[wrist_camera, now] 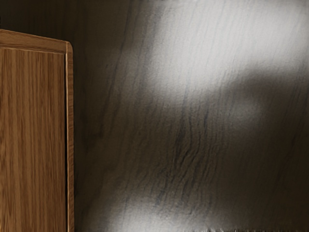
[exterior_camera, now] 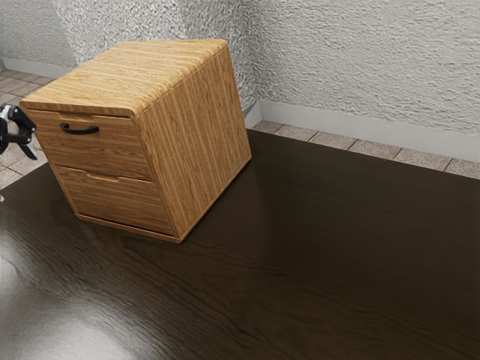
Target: Pull the drawer handle with one arm to open the drawer
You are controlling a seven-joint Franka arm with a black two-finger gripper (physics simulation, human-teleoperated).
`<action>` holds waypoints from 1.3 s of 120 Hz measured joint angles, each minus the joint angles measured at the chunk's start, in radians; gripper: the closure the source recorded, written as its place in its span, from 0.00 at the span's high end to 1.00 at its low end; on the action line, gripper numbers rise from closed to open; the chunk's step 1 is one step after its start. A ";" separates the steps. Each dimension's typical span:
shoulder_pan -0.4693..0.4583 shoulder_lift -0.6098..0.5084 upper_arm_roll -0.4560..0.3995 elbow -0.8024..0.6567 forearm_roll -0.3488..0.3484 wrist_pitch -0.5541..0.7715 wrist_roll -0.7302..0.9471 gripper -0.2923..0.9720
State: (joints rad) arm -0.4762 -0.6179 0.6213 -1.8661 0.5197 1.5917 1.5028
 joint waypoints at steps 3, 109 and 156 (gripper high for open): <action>-0.002 0.002 0.003 0.000 -0.010 0.008 0.018 0.77; -0.190 0.027 0.285 0.042 0.009 0.280 0.161 0.77; -0.209 0.027 0.326 0.025 0.014 0.392 0.136 0.77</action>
State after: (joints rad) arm -0.6848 -0.5910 0.9471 -1.8416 0.5337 1.9836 1.6391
